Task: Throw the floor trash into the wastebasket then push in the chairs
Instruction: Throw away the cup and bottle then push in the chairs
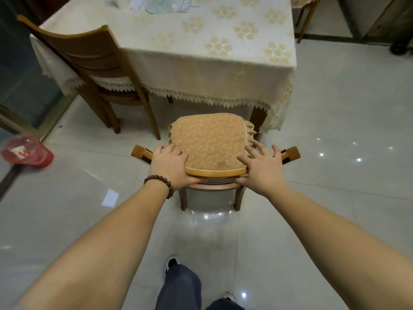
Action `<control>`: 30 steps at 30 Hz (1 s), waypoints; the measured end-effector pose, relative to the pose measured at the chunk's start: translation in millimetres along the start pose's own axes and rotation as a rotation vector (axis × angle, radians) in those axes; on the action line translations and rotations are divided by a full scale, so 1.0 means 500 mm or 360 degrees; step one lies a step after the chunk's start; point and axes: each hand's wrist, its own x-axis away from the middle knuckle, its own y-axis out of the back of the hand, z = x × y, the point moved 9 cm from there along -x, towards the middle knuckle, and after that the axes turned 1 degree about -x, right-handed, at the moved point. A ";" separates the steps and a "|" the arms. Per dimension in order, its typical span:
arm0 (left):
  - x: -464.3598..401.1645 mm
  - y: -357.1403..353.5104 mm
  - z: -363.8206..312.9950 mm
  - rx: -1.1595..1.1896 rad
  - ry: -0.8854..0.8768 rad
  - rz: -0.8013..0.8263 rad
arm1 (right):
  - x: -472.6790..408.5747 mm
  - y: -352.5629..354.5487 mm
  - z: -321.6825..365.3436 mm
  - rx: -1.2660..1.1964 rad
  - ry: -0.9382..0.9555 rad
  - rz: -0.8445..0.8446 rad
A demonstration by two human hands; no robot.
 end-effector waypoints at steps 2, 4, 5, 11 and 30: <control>-0.030 0.001 0.012 -0.0013 0.0001 0.0016 | -0.028 0.006 -0.002 0.0011 0.0004 -0.0025; -0.066 0.002 0.029 -0.0008 -0.0012 0.0035 | -0.061 0.013 -0.002 0.0008 0.0001 -0.0058; -0.085 0.002 0.040 -0.0008 -0.0021 0.0040 | -0.080 0.017 -0.001 0.0007 -0.0004 -0.0074; -0.224 0.010 0.120 -0.0072 -0.0124 0.0043 | -0.205 0.040 0.015 -0.0029 -0.0081 -0.0189; -0.658 0.058 0.243 -0.0032 -0.0323 -0.0027 | -0.620 0.088 -0.061 -0.0004 -0.0290 -0.0139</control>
